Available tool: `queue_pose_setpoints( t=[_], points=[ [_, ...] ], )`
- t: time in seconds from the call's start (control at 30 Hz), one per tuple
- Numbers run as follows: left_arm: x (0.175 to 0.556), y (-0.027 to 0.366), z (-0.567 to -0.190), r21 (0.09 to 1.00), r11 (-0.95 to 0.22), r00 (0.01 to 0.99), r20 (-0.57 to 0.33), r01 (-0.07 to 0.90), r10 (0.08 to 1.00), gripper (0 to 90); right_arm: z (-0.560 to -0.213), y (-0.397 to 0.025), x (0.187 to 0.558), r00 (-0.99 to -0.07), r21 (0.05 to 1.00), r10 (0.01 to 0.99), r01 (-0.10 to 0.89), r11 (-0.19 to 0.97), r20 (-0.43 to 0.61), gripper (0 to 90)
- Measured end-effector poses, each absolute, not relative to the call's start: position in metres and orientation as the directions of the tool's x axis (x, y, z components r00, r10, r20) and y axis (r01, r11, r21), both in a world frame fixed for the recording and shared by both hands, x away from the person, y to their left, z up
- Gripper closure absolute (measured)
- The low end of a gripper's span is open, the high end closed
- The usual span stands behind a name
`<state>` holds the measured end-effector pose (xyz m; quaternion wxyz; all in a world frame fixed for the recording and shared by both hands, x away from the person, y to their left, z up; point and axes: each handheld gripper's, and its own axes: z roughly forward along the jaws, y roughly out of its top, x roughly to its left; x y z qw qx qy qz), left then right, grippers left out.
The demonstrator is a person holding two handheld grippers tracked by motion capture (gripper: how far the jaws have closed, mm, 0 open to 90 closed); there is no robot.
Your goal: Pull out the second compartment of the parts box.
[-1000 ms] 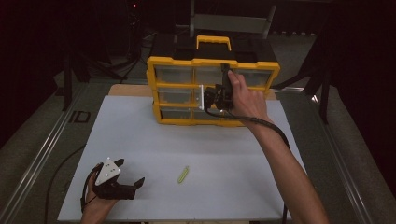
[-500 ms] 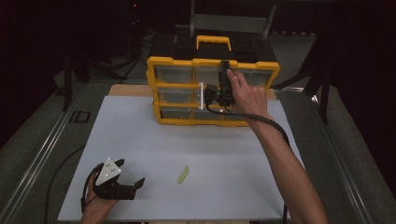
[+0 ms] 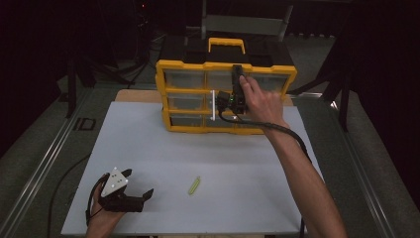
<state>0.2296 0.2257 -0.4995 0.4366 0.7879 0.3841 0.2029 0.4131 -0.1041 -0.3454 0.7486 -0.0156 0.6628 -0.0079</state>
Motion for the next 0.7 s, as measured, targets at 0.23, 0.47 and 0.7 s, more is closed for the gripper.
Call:
queue_pose_setpoints(
  t=[0.23,0.47,0.7],
  points=[
    [0.23,0.226,-0.5,0.844,-0.322,0.622,-0.018,0.429,0.782,0.0,-0.345,-0.105,0.409,0.117,-0.03,-0.028,-0.012,0.999,-0.993,63.6],
    [0.23,0.226,-0.5,0.841,-0.328,0.625,-0.015,0.43,0.781,0.1,-0.344,-0.105,0.4,0.106,-0.038,-0.035,-0.026,0.999,-0.994,66.3],
    [0.23,0.226,-0.5,0.842,-0.327,0.624,-0.014,0.429,0.781,0.0,-0.343,-0.105,0.398,0.06,-0.049,-0.047,-0.025,0.999,-0.997,76.6]
  ],
)
